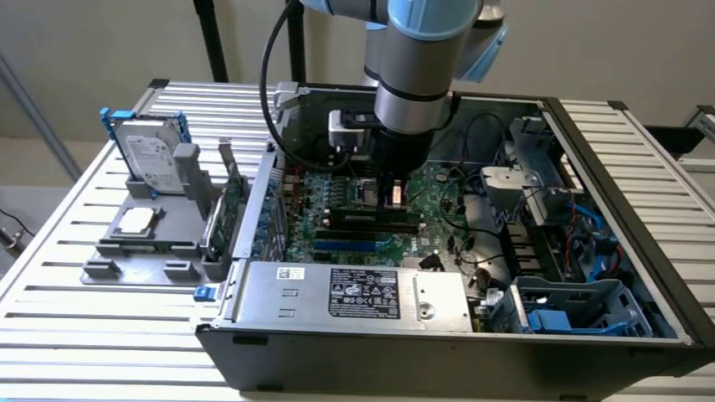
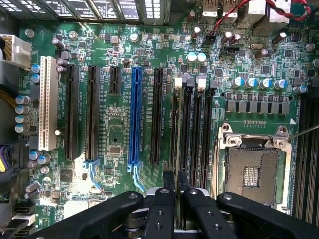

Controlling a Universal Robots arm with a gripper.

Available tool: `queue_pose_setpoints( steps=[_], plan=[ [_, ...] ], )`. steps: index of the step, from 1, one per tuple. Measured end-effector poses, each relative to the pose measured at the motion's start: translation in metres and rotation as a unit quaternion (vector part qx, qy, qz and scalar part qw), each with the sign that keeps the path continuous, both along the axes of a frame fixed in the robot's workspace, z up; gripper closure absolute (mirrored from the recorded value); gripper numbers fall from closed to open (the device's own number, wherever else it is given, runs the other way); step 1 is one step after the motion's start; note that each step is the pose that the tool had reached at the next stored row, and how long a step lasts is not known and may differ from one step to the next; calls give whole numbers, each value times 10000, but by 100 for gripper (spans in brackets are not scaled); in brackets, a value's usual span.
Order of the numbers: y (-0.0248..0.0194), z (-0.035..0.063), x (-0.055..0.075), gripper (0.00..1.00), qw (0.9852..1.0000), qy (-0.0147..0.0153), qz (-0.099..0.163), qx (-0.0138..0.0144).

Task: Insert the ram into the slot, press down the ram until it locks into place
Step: 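Insert the ram into the slot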

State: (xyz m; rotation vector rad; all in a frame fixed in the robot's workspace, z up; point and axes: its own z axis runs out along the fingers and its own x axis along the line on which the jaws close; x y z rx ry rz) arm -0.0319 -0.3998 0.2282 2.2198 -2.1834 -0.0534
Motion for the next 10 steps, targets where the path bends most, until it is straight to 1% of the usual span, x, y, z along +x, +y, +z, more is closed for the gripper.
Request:
queue_pose_setpoints(
  steps=[7,9,10],
  plan=[
    [0,-10,2,86,10000,7,-46,0],
    [0,-11,3,86,10000,13,-48,-1],
    [-1,-11,3,86,10000,21,-48,-1]
  ],
)
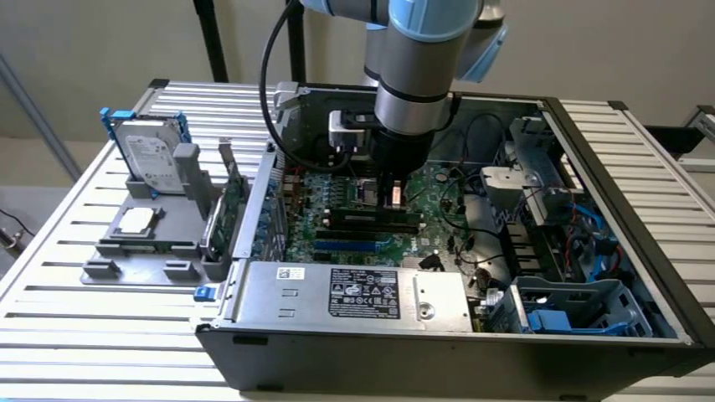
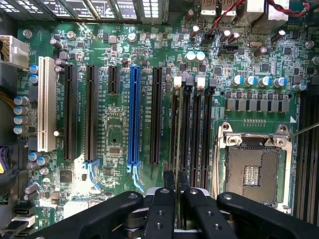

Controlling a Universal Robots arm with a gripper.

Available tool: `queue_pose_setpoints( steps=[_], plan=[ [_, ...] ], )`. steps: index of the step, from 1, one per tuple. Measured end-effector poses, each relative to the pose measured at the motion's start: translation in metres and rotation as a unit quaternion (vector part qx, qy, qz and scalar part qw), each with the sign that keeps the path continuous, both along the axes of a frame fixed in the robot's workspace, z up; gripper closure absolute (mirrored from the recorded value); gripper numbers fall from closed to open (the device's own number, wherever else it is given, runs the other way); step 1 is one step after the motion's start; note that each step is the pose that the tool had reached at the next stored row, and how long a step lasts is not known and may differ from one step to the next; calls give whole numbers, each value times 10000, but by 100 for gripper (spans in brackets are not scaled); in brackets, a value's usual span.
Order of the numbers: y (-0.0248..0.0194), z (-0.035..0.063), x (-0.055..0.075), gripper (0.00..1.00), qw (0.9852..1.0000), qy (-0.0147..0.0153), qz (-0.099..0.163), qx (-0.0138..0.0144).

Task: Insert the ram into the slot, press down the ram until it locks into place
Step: 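Insert the ram into the slot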

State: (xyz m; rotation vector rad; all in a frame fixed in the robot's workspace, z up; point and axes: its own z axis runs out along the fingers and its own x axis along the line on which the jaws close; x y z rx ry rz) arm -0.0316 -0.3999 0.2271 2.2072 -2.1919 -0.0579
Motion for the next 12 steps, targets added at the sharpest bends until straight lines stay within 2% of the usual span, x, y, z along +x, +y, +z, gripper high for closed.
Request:
queue_pose_setpoints(
  steps=[5,12],
  plan=[
    [0,-1,-1,86,10000,46,13,1],
    [0,-1,12,86,10000,55,72,1]
  ],
)
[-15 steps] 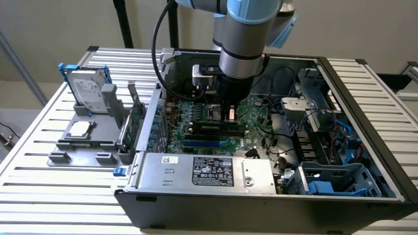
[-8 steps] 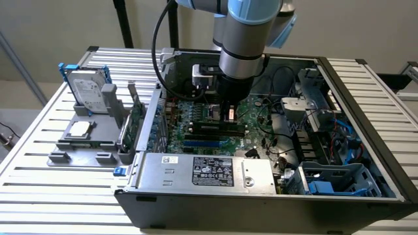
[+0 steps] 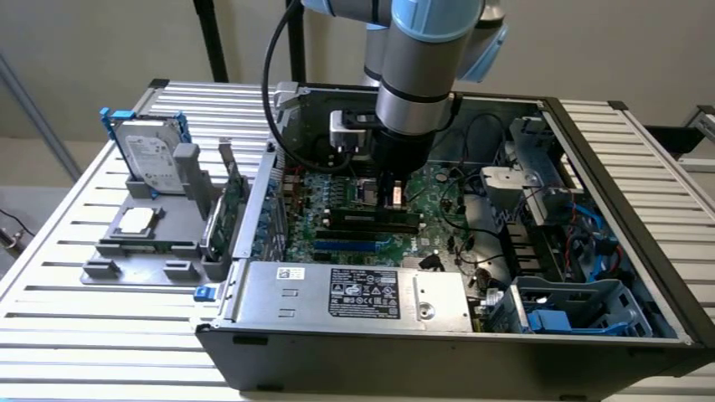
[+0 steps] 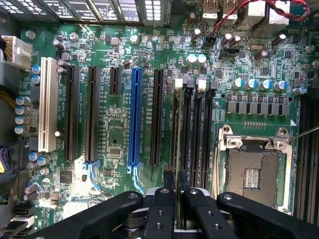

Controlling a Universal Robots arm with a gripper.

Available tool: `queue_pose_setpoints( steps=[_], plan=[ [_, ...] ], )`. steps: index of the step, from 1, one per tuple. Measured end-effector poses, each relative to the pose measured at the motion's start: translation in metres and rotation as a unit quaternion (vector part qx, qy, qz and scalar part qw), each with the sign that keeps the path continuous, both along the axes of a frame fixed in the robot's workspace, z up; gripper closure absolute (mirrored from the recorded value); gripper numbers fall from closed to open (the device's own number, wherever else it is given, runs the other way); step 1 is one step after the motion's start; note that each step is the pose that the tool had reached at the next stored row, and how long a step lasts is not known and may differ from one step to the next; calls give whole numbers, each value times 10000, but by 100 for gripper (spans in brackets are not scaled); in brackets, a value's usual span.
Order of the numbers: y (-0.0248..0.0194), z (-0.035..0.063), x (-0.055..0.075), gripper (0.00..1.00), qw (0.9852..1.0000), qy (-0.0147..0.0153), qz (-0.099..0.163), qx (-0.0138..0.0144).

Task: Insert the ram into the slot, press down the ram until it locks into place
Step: 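Insert the ram into the slot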

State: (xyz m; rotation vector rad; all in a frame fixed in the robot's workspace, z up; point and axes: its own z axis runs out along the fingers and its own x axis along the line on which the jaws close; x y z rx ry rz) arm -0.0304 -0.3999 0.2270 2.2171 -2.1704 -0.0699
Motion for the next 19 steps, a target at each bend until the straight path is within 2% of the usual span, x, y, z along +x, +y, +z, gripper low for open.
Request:
queue_pose_setpoints(
  steps=[19],
  plan=[
    [4,-19,6,86,10000,0,51,1]
  ],
)
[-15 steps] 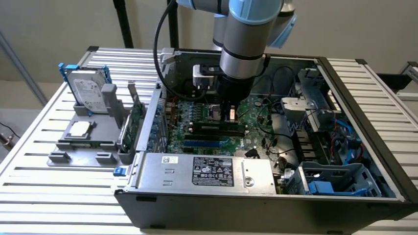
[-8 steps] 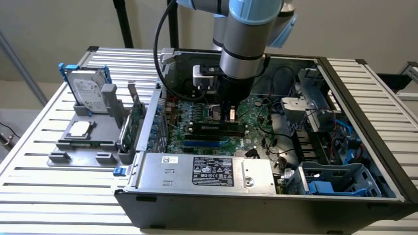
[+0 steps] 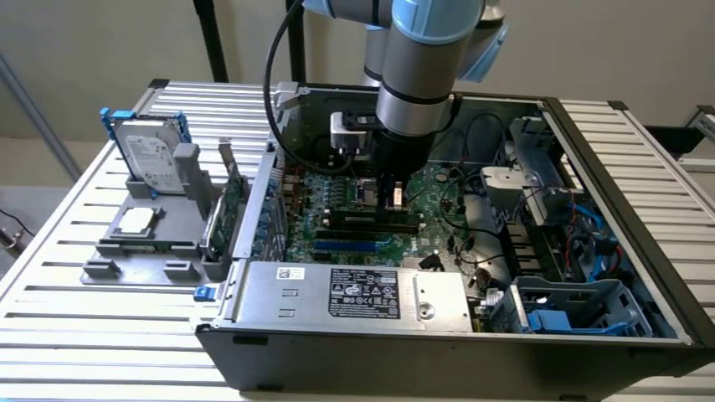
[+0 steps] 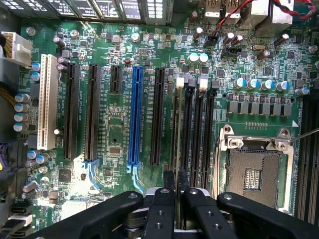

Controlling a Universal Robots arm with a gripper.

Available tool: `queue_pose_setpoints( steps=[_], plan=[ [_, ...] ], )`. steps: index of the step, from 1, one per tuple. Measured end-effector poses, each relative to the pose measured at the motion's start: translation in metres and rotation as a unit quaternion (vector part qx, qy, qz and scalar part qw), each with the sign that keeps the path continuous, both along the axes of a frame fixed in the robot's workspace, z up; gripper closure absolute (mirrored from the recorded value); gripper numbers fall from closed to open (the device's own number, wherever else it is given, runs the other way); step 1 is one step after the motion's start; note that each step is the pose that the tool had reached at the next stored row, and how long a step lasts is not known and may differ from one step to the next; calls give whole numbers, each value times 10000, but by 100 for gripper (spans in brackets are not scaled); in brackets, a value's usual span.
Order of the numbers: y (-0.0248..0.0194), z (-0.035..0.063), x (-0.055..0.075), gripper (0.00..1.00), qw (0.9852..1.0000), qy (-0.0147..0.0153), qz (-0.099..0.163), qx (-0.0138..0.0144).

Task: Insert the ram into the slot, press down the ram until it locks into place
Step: 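Insert the ram into the slot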

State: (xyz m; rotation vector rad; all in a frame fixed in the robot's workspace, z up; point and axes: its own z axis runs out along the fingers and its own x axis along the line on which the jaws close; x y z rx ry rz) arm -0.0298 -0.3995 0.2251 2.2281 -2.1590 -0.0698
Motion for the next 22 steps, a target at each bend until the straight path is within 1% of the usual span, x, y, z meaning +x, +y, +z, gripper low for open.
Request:
queue_pose_setpoints(
  steps=[22],
  plan=[
    [1,-30,-7,86,10000,1,-1,0]
  ],
)
